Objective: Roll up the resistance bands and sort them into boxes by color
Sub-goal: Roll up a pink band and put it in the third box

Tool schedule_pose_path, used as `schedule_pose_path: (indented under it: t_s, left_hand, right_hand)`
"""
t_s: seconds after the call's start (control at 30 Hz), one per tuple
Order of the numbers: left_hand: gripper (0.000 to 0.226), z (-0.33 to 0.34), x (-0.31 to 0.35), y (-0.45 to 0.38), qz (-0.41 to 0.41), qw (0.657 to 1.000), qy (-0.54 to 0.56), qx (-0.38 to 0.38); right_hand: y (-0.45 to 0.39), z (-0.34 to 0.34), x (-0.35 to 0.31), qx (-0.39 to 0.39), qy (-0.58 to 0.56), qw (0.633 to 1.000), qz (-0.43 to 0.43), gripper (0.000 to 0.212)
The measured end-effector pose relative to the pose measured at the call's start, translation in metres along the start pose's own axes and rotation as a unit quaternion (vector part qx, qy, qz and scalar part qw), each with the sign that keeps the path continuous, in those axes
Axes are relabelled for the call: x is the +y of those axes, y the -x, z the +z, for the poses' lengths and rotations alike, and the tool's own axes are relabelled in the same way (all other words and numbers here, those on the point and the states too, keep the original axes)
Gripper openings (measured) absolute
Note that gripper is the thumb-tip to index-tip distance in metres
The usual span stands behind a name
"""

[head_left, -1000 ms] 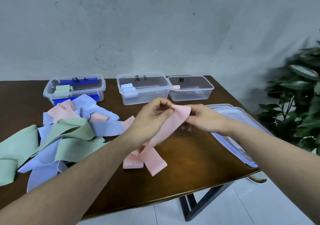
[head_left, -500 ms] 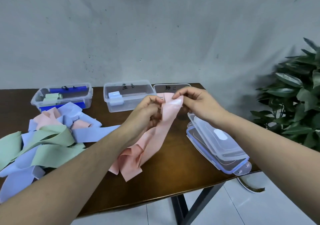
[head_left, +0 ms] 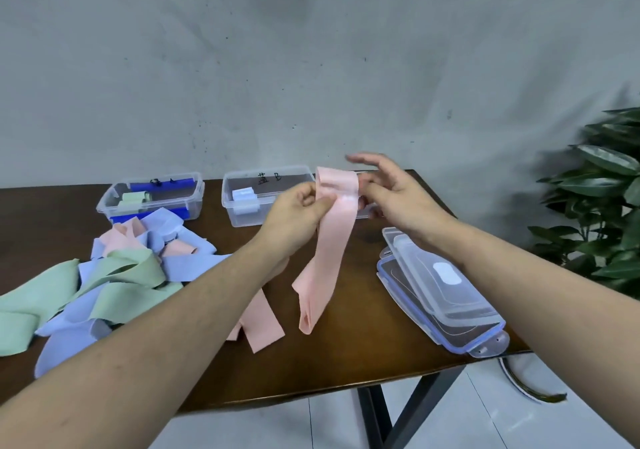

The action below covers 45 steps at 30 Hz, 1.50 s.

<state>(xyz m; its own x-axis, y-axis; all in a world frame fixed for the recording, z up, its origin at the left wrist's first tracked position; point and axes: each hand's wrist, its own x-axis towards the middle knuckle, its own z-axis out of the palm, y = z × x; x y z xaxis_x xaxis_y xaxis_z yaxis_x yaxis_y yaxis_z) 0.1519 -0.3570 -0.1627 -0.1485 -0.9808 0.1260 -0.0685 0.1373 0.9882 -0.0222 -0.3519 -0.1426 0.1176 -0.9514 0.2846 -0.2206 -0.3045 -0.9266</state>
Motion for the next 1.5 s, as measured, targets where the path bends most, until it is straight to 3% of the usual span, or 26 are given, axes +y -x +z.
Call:
schedule_pose_path:
  t_s: [0.1, 0.23, 0.37, 0.53, 0.63, 0.7, 0.83, 0.93, 1.0, 1.07, 1.1, 1.13, 1.2, 1.3, 1.4, 1.5]
  left_hand:
    - [0.018, -0.008, 0.006, -0.002, 0.013, 0.999, 0.011, 0.026]
    - [0.015, -0.01, 0.01, -0.002, 0.024, 0.998, 0.054, 0.031]
    - [0.026, -0.02, -0.007, 0.003, 0.02, 1.0, 0.013, 0.006]
    - [0.067, -0.036, -0.056, 0.021, -0.089, 0.983, -0.115, -0.116]
    - [0.049, -0.037, -0.079, 0.028, -0.081, 0.956, -0.242, -0.145]
    - [0.038, -0.041, -0.085, 0.029, -0.054, 0.938, -0.322, -0.115]
    - [0.011, -0.055, -0.084, 0.026, -0.02, 0.95, -0.297, -0.094]
    - [0.016, -0.06, -0.069, 0.026, 0.017, 0.952, -0.277, -0.127]
    - [0.022, -0.062, -0.054, 0.022, 0.094, 0.914, -0.365, -0.15]
    - [0.03, -0.062, -0.037, 0.017, 0.18, 0.833, -0.493, -0.175]
    - [0.032, -0.063, -0.029, 0.013, 0.209, 0.808, -0.523, -0.171]
    - [0.031, -0.063, -0.022, 0.011, 0.229, 0.806, -0.523, -0.158]
    - [0.028, -0.064, -0.012, 0.008, 0.245, 0.827, -0.491, -0.123]
    - [0.021, -0.064, -0.011, 0.005, 0.169, 0.898, -0.398, -0.076]
    - [0.02, -0.066, -0.012, 0.007, 0.081, 0.972, -0.221, -0.014]
    - [0.022, -0.071, -0.013, 0.01, -0.004, 1.0, -0.026, 0.002]
  right_hand:
    - [0.004, 0.0, 0.009, -0.06, 0.015, 0.997, 0.045, 0.048]
    - [0.006, 0.011, 0.023, -0.162, 0.077, 0.979, 0.099, 0.027]
    - [0.003, 0.021, 0.024, -0.129, 0.018, 0.987, 0.099, 0.019]
    - [-0.004, 0.02, 0.024, -0.086, -0.065, 0.987, 0.12, 0.021]
    - [-0.008, 0.019, 0.026, -0.053, -0.101, 0.985, 0.132, 0.02]
    - [-0.01, 0.016, 0.029, -0.032, -0.113, 0.984, 0.132, 0.021]
    - [-0.01, 0.01, 0.035, -0.008, -0.105, 0.986, 0.126, 0.024]
    - [-0.005, 0.011, 0.04, -0.006, 0.007, 0.996, 0.086, 0.024]
    - [-0.001, 0.014, 0.044, -0.022, 0.132, 0.99, 0.045, 0.02]
    - [0.003, 0.021, 0.051, -0.066, 0.196, 0.978, 0.028, 0.012]
    - [0.005, 0.025, 0.053, -0.084, 0.21, 0.974, 0.031, 0.011]
    - [0.006, 0.029, 0.055, -0.094, 0.213, 0.972, 0.042, 0.012]
    - [0.008, 0.036, 0.057, -0.1, 0.217, 0.969, 0.067, 0.015]
    - [0.011, 0.041, 0.059, -0.124, 0.246, 0.957, 0.094, 0.016]
    - [0.013, 0.039, 0.068, -0.123, 0.271, 0.948, 0.116, 0.019]
    - [0.016, 0.037, 0.076, -0.122, 0.291, 0.94, 0.128, 0.024]
